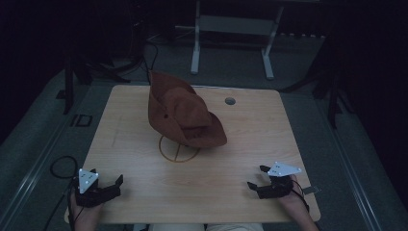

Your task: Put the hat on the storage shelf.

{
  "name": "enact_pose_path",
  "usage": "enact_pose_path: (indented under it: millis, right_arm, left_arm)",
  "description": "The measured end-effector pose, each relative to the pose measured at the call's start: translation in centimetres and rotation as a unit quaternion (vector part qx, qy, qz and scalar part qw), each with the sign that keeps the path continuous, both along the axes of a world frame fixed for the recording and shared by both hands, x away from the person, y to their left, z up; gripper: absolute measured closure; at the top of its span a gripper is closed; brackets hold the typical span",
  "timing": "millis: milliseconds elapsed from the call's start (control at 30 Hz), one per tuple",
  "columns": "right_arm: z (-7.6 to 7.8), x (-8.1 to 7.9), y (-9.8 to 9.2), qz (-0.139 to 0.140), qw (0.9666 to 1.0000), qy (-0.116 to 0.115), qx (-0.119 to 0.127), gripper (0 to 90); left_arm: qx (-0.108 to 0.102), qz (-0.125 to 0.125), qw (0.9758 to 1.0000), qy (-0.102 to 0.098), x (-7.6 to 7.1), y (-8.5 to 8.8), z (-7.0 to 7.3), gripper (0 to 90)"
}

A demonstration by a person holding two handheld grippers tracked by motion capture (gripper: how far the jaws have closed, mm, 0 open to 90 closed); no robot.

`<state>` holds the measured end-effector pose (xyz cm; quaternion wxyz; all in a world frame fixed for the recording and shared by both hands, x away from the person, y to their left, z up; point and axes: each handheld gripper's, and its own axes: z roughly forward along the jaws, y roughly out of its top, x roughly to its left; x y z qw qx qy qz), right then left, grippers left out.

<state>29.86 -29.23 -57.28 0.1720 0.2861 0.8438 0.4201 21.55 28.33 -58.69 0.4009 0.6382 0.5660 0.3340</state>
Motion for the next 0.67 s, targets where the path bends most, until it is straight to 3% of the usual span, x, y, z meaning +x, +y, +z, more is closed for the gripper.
enact_pose_path:
  millis: [100, 167, 300, 667]
  right_arm:
    - [0.0, -0.4, -0.2, -0.001, 1.0, -0.004, -0.005, 14.5]
    - [-0.2, -0.6, -0.9, -0.001, 0.9999, -0.008, 0.011, 14.6]
    - [-0.1, -0.5, -1.3, -0.004, 0.9997, -0.019, 0.013, 14.6]
    - [-0.2, -0.3, -1.5, -0.003, 0.9998, -0.016, 0.01, 14.6]
  left_arm:
    - [-0.001, 0.001, 1.0, 0.0, 0.0, 0.0, 0.0, 2.0]
    - [0.0, 0.001, 1.0, 0.001, 0.0, 0.0, 0.0, 2.0]
    - [0.001, 0.0, 1.0, 0.001, 0.0, 0.0, 0.0, 2.0]
    - [0.001, 0.001, 1.0, 0.002, 0.0, 0.0, 0.0, 2.0]
